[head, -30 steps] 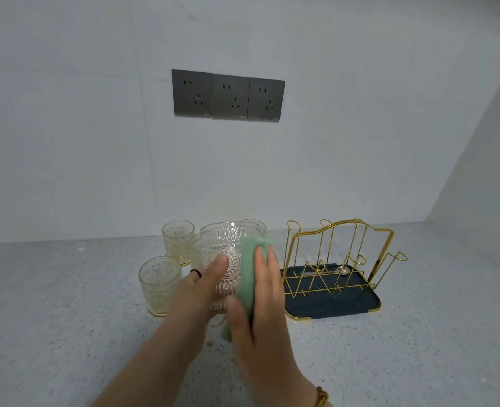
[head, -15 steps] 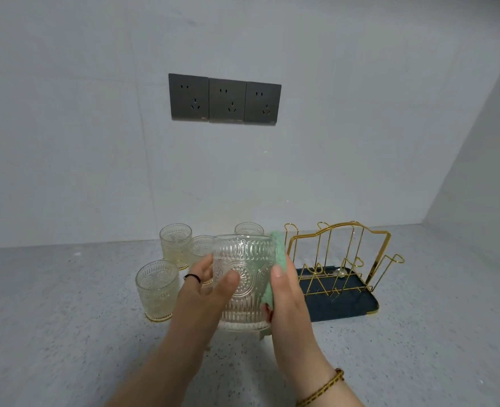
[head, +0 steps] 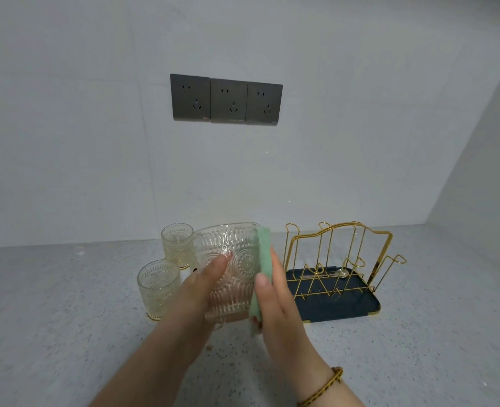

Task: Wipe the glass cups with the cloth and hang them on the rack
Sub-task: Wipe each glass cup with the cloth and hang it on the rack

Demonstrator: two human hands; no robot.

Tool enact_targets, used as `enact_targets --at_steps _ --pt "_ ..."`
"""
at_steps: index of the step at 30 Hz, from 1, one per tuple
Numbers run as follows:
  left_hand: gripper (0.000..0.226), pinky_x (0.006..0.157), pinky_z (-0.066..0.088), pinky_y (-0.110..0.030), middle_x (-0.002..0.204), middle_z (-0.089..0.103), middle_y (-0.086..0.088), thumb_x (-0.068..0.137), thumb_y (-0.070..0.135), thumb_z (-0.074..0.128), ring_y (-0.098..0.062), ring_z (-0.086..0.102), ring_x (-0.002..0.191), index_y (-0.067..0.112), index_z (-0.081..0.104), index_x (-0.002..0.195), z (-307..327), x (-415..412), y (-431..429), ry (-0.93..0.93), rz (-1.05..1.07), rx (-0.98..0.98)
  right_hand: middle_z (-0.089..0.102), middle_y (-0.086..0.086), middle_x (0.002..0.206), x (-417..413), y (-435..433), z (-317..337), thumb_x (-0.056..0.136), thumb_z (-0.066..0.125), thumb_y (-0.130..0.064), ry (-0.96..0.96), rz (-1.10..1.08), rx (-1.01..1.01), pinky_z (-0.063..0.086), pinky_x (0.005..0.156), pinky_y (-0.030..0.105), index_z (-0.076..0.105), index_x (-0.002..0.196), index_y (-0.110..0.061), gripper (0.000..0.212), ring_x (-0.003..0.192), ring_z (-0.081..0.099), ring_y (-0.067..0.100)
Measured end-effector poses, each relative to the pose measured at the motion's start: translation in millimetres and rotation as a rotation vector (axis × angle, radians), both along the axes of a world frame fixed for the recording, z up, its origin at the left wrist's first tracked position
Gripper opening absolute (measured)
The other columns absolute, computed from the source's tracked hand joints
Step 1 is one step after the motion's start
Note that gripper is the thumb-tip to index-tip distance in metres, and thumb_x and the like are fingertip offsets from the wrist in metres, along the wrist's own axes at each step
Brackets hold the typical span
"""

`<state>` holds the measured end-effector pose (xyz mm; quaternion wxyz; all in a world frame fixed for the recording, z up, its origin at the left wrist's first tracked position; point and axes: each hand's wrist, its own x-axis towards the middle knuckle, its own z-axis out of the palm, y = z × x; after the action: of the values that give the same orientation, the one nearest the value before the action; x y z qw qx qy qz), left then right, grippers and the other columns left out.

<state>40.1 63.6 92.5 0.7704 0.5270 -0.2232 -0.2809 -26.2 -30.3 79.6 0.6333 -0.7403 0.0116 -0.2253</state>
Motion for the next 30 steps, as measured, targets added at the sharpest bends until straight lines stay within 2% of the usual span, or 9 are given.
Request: enact_targets --at_steps 1,4,7,11,15,18,21,25,30 --pt "0.046 0.060 0.056 -0.037 0.090 0.071 -0.020 0.068 0.047 0.057 -0.031 0.070 0.077 0.010 0.073 0.089 -1 3 1 0.009 0.008 -0.004 0.051 -0.004 0.116 -4 6 -3 0.084 0.033 -0.048 0.007 -0.013 -0.037 0.050 0.074 0.017 0.013 0.134 -0.045 0.054 0.086 0.054 -0.011" --pt "0.046 0.076 0.057 -0.041 0.102 0.071 -0.018 0.068 0.045 0.054 -0.032 0.069 0.092 0.012 0.073 0.094 -2 7 4 0.036 0.007 0.010 0.006 -0.020 0.151 -4 24 -23 0.088 0.026 -0.061 -0.197 -0.198 -0.366 0.021 0.110 0.015 -0.002 0.137 -0.050 0.058 0.135 0.015 -0.009" --pt "0.054 0.078 0.056 -0.043 0.104 0.070 -0.019 0.060 0.048 0.064 -0.034 0.069 0.093 0.012 0.072 0.100 -1 -1 8 -0.008 -0.020 0.027 -0.014 -0.034 0.145 0 20 -12 0.085 0.024 -0.064 -0.198 -0.251 -0.455 0.006 0.116 0.023 -0.007 0.128 -0.063 0.052 0.138 -0.006 -0.006" --pt "0.092 0.085 0.051 -0.058 0.106 0.067 -0.026 0.041 0.062 0.076 -0.043 0.065 0.095 0.003 0.062 0.111 2 -9 7 -0.014 0.026 0.098 0.042 -0.008 0.138 5 -5 13 0.080 0.033 -0.055 0.003 -0.034 0.075 0.038 0.103 0.051 0.020 0.135 -0.050 0.057 0.127 0.042 0.022" --pt "0.098 0.092 0.046 -0.058 0.109 0.067 -0.022 0.040 0.069 0.074 -0.040 0.064 0.099 0.006 0.061 0.114 8 -3 5 -0.022 0.057 0.108 0.056 -0.009 0.116 -7 10 0 0.080 0.032 -0.056 0.041 0.000 0.079 0.054 0.077 0.025 0.019 0.138 -0.039 0.062 0.087 0.058 -0.003" --pt "0.077 0.090 0.049 -0.045 0.108 0.070 -0.017 0.052 0.057 0.064 -0.032 0.067 0.100 0.008 0.065 0.112 9 1 7 -0.007 0.037 0.066 0.009 -0.020 0.150 -10 31 -16 0.080 0.025 -0.072 -0.143 -0.182 -0.232 0.026 0.111 0.024 -0.002 0.133 -0.057 0.062 0.132 0.026 -0.001" --pt "0.067 0.092 0.048 -0.049 0.108 0.070 -0.015 0.056 0.055 0.062 -0.031 0.067 0.101 0.013 0.068 0.109 6 -2 7 -0.038 0.001 0.067 -0.010 -0.032 0.147 -3 20 -6 0.086 0.023 -0.062 -0.207 -0.237 -0.410 0.004 0.112 0.011 -0.004 0.129 -0.063 0.051 0.138 -0.004 -0.006" --pt "0.069 0.090 0.048 -0.054 0.102 0.071 -0.019 0.053 0.055 0.061 -0.036 0.067 0.095 0.010 0.068 0.104 3 -10 6 -0.026 -0.006 0.065 0.048 -0.009 0.132 -1 -2 15 0.087 0.035 -0.057 -0.057 -0.017 0.068 0.048 0.093 0.024 0.027 0.133 -0.044 0.049 0.116 0.051 0.000" --pt "0.103 0.102 0.038 -0.058 0.115 0.066 -0.014 0.034 0.082 0.059 -0.035 0.058 0.111 0.014 0.061 0.112 6 -11 3 -0.065 0.074 0.257 0.059 -0.001 0.113 -11 3 9 0.082 0.033 -0.047 0.014 -0.055 0.257 0.052 0.068 0.013 0.035 0.135 -0.023 0.059 0.092 0.062 -0.002"
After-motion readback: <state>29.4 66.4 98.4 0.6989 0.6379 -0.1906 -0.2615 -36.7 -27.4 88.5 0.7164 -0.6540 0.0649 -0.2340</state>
